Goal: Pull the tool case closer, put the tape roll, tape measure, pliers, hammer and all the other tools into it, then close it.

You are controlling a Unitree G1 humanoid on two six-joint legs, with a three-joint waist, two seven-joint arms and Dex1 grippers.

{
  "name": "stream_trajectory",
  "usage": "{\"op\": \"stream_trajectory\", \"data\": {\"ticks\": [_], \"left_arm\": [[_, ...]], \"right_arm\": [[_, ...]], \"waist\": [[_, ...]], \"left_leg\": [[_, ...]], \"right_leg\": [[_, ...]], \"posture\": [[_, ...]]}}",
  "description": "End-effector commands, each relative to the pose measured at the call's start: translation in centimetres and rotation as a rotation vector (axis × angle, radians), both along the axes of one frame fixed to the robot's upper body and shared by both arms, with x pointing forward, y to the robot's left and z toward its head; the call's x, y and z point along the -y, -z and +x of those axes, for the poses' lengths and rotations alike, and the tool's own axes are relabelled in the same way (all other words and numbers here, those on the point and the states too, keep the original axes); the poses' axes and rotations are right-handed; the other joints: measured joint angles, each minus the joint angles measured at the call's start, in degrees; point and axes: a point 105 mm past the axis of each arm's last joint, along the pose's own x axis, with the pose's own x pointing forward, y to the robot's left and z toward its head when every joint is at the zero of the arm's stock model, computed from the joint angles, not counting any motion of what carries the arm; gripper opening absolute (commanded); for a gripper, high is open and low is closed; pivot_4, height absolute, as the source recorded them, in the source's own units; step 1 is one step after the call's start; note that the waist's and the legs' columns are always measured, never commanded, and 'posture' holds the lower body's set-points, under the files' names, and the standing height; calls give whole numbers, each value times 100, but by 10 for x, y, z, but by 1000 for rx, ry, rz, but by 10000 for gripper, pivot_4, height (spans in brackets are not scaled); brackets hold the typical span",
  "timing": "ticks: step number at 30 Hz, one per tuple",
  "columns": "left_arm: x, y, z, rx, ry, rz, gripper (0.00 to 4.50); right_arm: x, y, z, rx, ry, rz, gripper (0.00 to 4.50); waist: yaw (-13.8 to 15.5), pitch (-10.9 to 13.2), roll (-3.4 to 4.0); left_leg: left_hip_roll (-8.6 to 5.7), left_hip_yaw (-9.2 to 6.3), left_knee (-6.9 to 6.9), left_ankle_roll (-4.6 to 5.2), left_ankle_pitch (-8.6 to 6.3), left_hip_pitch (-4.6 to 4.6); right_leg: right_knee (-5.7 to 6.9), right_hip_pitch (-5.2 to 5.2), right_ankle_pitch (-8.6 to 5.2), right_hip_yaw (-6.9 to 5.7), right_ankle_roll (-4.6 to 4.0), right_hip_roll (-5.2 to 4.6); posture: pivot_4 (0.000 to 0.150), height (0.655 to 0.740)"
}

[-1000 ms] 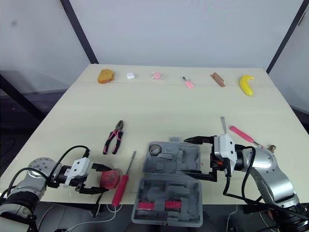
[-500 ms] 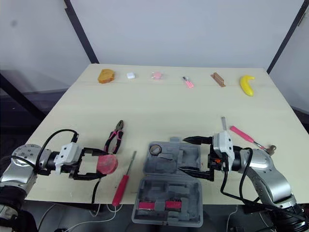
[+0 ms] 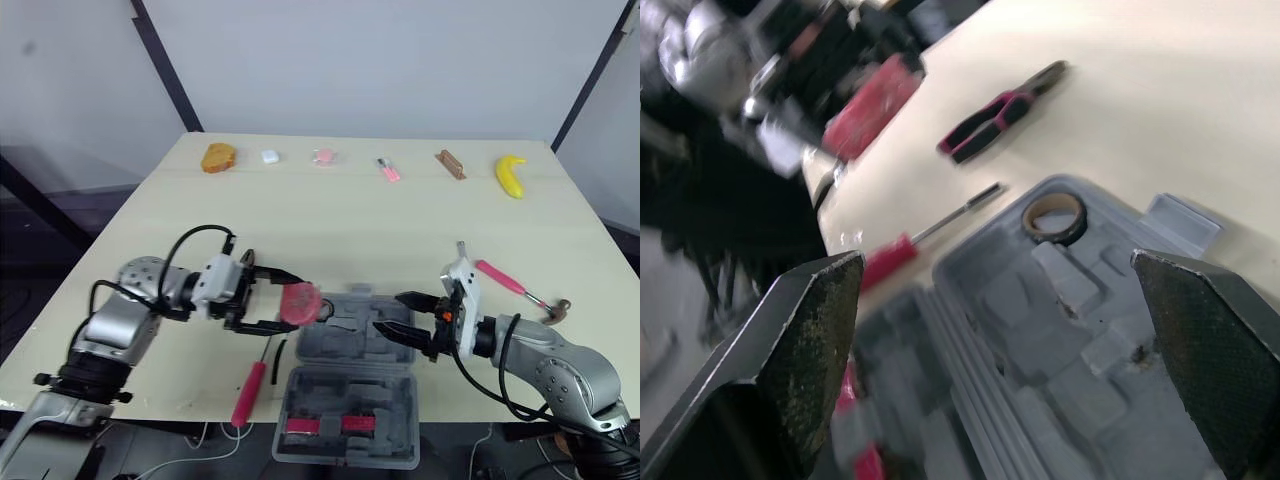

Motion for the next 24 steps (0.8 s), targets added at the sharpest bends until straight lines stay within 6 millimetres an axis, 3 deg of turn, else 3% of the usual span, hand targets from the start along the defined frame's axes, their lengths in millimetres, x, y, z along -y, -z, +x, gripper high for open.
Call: {"op": "stream_trajectory", "data": {"ticks": [1,9,17,20,22,23,24], "left_arm": [[13,-8,11,57,-19,-27,29449],[34,3,20,111,35,-13,29449],[47,4,21,142,59,-40,29449],[47,7,19,142,63,-39,29449],[46,8,19,147,58,-39,29449],[46,8,20,150,55,-40,29449],[46,7,21,152,48,-47,29449]], "right_arm": [[-10,-9,-1,-1,23,10,45000],[-29,-11,3,-125,88,79,45000],[-34,-8,10,-184,143,75,45000],[-35,-9,12,-194,148,87,32611],[-35,-9,12,-200,149,87,21194],[-35,-9,12,-203,150,87,18572],[-35,-9,13,-206,150,91,11440]], "waist": [[5,0,0],[9,0,0],[8,0,0],[-5,0,0],[-3,0,0],[-2,0,0],[-1,0,0]], "left_leg": [[0,-1,0,0,0,-1],[0,-5,0,0,0,-5],[0,-9,2,1,0,-11],[0,-12,2,1,0,-11],[0,-14,1,1,0,-11],[1,-14,1,1,0,-11],[1,-14,1,1,0,-11]], "right_leg": [[-1,-1,0,-1,0,2],[-1,-3,0,3,0,0],[-1,-6,0,2,1,-1],[-1,-6,0,2,1,-1],[-1,-7,0,2,1,0],[-1,-7,0,2,1,0],[-1,-7,0,2,1,-1]], "posture": [[1500,7400],[1500,7400],[1500,7400],[1500,7400],[1500,7400],[1500,7400],[1500,7400]]}}
